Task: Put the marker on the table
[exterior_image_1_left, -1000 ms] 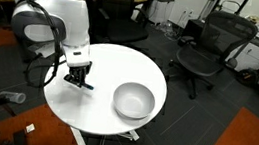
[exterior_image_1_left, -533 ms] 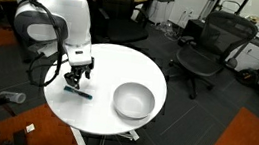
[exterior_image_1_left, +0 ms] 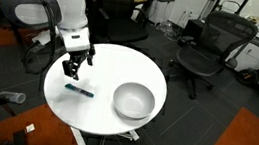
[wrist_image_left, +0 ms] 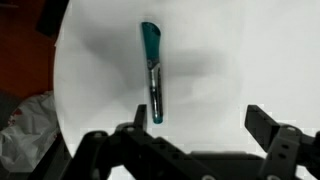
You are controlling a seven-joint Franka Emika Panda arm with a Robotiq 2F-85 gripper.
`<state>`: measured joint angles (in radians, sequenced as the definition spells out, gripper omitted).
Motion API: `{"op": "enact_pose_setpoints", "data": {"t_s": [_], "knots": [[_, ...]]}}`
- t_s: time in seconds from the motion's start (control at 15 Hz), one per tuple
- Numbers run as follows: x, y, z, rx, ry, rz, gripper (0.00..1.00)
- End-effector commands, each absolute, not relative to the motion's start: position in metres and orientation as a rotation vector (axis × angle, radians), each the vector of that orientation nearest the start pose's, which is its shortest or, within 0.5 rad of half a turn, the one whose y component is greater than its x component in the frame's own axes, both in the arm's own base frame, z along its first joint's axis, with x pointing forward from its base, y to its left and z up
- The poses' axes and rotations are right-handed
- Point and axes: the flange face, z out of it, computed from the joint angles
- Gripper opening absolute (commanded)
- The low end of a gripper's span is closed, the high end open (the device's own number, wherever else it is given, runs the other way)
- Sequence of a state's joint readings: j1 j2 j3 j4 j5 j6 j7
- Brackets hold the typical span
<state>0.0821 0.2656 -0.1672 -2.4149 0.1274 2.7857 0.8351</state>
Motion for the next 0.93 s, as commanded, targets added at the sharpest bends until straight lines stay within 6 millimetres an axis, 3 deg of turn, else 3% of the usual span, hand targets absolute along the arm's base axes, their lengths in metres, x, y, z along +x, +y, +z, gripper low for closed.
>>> {"op": "enact_pose_setpoints", "data": {"t_s": [0.0, 0.53, 0.6, 0.87], "knots": [[0.477, -0.045, 0.250, -2.686, 1.513, -0.171, 1.00], [0.452, -0.032, 0.308, -2.705, 1.456, -0.219, 1.00], [0.466, -0.036, 0.291, -2.713, 1.433, -0.213, 1.00], [0.461, -0.033, 0.305, -2.706, 1.424, -0.225, 1.00]]}}
